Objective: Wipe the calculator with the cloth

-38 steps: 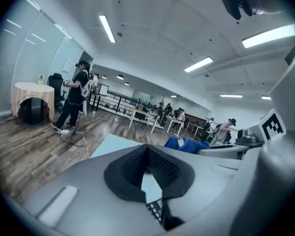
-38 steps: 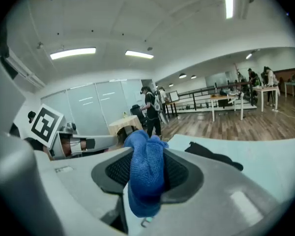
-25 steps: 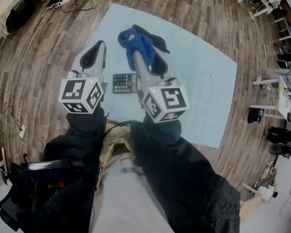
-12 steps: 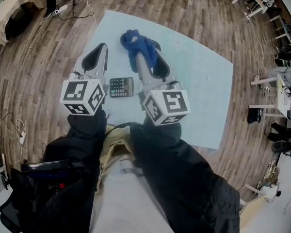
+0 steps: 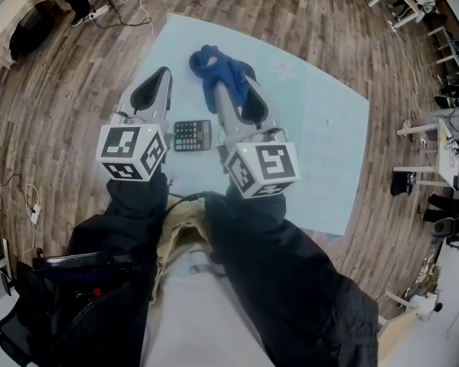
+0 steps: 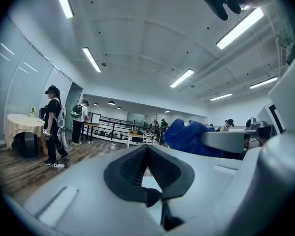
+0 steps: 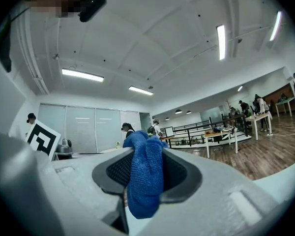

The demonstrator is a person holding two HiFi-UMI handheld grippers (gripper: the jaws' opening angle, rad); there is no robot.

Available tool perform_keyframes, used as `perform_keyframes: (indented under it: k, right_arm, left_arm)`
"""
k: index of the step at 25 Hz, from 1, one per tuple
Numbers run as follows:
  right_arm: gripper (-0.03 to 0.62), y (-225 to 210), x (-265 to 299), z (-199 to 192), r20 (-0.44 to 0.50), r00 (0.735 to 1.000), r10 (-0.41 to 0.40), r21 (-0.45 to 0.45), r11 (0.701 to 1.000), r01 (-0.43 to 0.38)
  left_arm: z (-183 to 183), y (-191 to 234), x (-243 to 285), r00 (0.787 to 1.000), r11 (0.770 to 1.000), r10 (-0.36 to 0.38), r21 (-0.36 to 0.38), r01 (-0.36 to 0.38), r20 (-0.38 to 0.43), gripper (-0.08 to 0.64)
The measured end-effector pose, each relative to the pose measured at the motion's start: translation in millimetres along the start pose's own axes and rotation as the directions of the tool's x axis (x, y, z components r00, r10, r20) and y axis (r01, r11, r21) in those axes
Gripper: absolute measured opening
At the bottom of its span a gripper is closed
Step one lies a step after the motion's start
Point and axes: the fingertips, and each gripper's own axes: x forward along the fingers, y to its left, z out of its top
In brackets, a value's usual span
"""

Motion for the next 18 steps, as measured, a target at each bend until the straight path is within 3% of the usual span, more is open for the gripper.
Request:
perform_keyframes:
  k: [18]
  right_arm:
    - [0.133,4.8,4.0,-2.9,-0.025,0.999,0.027,-0.025,0.999,-0.027]
  left_arm:
    - [-5.5,-0.6,4.2,1.0,1.0,-0.004,-0.011,0.003,-0.03,0.003]
